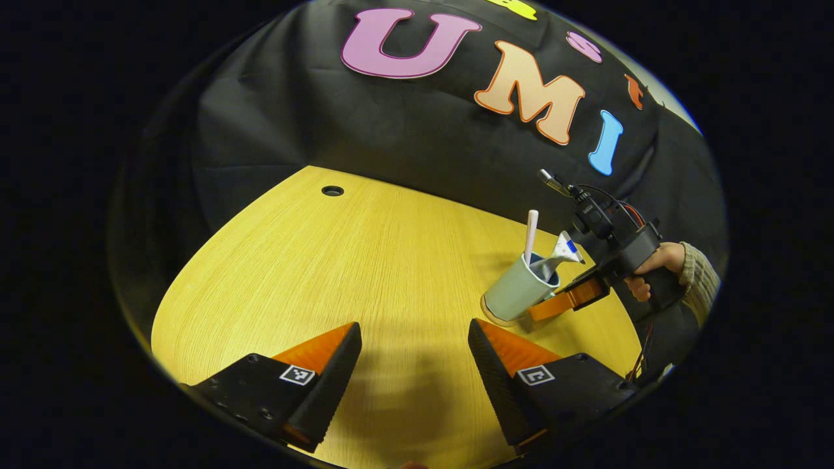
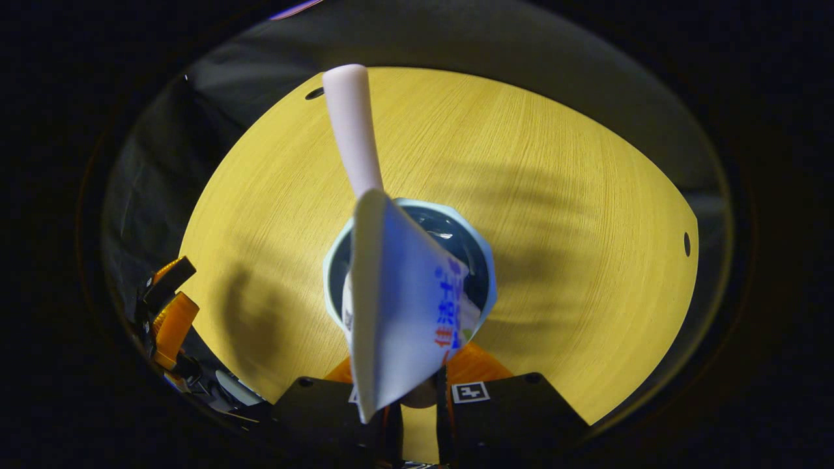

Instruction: Put the toothbrush and toothpaste on the desktop into the cup, then pick up the cup and place it on the coaster on the desktop.

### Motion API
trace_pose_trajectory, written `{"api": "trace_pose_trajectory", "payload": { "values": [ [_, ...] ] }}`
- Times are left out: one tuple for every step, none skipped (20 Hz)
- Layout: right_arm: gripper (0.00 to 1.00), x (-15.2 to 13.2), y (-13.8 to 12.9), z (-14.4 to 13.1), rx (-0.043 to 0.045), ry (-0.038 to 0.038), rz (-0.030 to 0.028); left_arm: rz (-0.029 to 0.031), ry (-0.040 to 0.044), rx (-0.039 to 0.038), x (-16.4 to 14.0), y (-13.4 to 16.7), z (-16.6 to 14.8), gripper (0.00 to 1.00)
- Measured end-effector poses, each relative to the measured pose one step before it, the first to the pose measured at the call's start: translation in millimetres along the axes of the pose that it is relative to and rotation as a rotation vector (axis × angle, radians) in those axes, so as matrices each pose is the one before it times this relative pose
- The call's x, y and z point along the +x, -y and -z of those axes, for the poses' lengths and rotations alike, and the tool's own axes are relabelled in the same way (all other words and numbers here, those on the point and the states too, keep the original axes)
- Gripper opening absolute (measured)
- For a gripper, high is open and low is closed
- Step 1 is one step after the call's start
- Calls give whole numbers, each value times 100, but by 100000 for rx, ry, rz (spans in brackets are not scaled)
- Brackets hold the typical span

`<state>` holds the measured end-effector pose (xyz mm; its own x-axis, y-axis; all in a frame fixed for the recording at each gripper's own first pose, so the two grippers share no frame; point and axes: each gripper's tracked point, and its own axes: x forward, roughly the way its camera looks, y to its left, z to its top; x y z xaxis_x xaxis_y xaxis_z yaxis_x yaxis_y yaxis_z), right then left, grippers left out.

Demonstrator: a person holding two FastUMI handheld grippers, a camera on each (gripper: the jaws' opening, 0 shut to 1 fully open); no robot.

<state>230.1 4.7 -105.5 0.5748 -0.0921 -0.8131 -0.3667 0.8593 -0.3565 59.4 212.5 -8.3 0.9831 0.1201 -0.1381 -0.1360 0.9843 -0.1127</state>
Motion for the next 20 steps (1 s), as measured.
{"api": "trace_pose_trajectory", "payload": {
  "values": [
    [24, -63, 31, -46, -683, 122, -230, 63, -50, 10, -23, 39, 71, 96],
    [28, -161, 24, -7, -309, 362, -4, 154, 211, -10, -1, 64, -102, 96],
    [31, -583, -87, -176, 79, 1013, -1185, 122, 81, 135, -65, 81, -98, 96],
    [34, -256, 1, 32, 406, 899, -1605, 102, -41, 240, 77, 110, 79, 96],
    [38, -578, -291, -333, 377, 1729, -1387, 87, 99, 236, 52, 97, 60, 96],
    [30, -689, -466, -319, 1244, 2292, -1867, 90, 71, 414, -102, 222, -156, 96],
    [44, -779, -552, -266, 2255, 3137, -3420, -101, 96, 732, -26, 176, -82, 96],
    [63, -881, -276, -415, 1943, 3745, -1771, -26, 290, 947, -88, 224, -2, 96],
    [83, -877, 107, 5, 587, 5070, -459, 41, 108, 943, -67, 290, -29, 96],
    [100, -1153, 366, -114, 651, 5391, 910, 145, 336, 917, -46, 308, -96, 96],
    [96, -1266, 531, -222, 872, 5409, 936, 153, 374, 792, -19, 435, -188, 96],
    [99, -1614, 368, -333, 2077, 6498, 720, 271, 255, 552, -78, 444, -13, 96],
    [99, -1457, 203, -233, 2942, 6032, -163, 236, 358, 283, -33, 489, -129, 96],
    [99, -1376, 348, 17, 3163, 5546, -10, 331, 8, -76, 8, 470, 24, 96],
    [99, -1363, 568, -133, 2545, 5214, 887, 65, -559, 48, -19, 533, 168, 95],
    [99, -1328, 631, -176, 1305, 5032, 1461, -479, -357, 177, -56, 359, 120, 95],
    [99, -1216, 757, -255, 561, 5286, 2220, -98, -46, 87, -74, 447, 93, 96],
    [99, -1132, 825, -202, -35, 5221, 3814, 110, 62, -237, 23, 577, 63, 95],
    [99, -1122, 906, -232, 118, 5548, 3083, 926, -1154, -221, -49, 675, 210, 96],
    [99, -1030, 830, -150, 822, 5255, 2843, 557, -784, 341, 20, 554, 278, 96]
  ]
}}
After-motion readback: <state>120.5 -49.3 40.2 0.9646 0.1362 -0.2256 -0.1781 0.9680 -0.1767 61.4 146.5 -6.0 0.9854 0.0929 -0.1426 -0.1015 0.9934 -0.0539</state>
